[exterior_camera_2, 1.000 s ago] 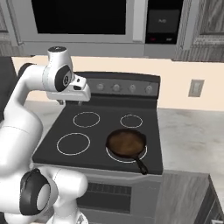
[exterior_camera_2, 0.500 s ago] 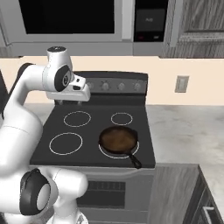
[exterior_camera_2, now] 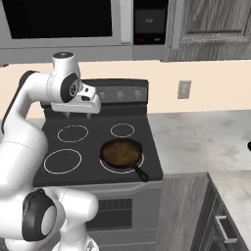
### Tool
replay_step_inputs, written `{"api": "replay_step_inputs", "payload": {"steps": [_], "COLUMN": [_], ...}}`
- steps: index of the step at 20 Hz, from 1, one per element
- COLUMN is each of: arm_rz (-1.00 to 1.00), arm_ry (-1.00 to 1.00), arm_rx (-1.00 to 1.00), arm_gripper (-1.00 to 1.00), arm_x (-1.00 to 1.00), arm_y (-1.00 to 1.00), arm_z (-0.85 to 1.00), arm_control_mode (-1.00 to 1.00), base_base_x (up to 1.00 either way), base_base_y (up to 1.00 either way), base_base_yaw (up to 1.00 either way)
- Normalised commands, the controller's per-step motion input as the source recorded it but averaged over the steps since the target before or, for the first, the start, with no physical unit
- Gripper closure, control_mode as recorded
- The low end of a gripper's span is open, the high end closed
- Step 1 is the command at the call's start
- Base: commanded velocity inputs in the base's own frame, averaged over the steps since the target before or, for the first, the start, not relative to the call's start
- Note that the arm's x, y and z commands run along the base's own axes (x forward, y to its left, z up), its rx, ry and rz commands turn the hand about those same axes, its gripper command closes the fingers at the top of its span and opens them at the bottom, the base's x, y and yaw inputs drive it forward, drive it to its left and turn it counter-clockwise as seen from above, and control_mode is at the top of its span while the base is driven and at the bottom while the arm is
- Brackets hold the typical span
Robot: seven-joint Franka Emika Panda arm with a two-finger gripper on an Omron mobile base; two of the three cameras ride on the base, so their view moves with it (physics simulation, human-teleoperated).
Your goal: Put the sweet potato and tomato in the pan. Then turn on the front right burner and set the heat to medium.
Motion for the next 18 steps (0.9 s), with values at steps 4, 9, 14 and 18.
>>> {"api": "replay_step_inputs", "payload": {"steps": [4, 9, 14, 18], "arm_rz": [0.00, 0.00, 0.00, 0.00], "arm_ry": [0.00, 0.00, 0.00, 0.00], "arm_rx": [0.00, 0.00, 0.00, 0.00], "arm_gripper": [-1.00, -1.00, -1.00, -1.00], "arm_x": [0.00, 0.00, 0.00, 0.00], "arm_y": [0.00, 0.00, 0.00, 0.00], "arm_z": [0.00, 0.00, 0.00, 0.00], "arm_control_mode": [1.00, 1.00, 1.00, 1.00], "base_base_x": [-0.15, -0.10, -0.04, -0.01], "base_base_y": [-0.09, -0.10, -0.06, -0.13], "base_base_yaw": [-0.30, -0.33, -0.34, -0.32]}}
